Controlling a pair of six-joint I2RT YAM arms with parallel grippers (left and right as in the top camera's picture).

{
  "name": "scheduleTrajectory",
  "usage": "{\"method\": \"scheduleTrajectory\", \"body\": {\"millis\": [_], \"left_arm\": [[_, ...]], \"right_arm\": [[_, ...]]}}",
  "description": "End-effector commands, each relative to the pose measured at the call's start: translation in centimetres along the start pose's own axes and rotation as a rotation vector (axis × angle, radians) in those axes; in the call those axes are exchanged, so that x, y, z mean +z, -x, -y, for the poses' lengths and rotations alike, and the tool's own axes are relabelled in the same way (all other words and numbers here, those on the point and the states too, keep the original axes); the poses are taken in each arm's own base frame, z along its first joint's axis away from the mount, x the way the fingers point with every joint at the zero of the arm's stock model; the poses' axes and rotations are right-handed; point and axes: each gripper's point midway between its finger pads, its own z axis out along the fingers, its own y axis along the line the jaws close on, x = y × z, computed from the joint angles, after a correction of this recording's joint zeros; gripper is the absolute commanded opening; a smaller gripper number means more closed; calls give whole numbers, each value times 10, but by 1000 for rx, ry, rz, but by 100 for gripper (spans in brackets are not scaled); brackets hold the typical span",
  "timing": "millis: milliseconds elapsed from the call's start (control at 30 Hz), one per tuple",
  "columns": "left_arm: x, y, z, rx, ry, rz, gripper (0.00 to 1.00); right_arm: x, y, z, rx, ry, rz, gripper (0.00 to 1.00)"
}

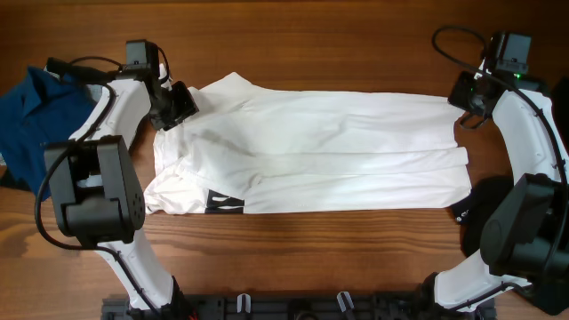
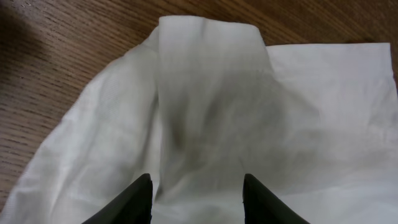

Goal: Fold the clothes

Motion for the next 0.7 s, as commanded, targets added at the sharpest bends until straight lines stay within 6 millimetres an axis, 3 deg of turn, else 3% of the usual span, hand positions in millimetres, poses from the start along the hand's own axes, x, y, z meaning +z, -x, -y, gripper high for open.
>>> {"method": "scheduleTrajectory", "body": {"millis": [0, 233, 400, 467, 533, 567, 667], "left_arm": [[11, -7, -12, -47, 27, -13, 47], [15, -3, -11, -40, 13, 13, 47], [19, 0, -9, -36, 0, 22, 15], [19, 0, -9, -36, 1, 21, 10], [19, -1, -10, -36, 2, 20, 18], [20, -2, -10, -38, 4, 15, 37], [21, -6, -13, -42, 14, -2, 41]], "right_arm": [[-9, 4, 2, 22, 2, 20, 4], [-9, 4, 2, 21, 2, 20, 4], [-9, 4, 2, 22, 2, 21, 4], [-9, 4, 2, 22, 2, 21, 4], [-9, 4, 2, 22, 2, 21, 4], [-9, 4, 2, 22, 2, 21, 4], [-9, 4, 3, 22, 2, 21, 4]]}}
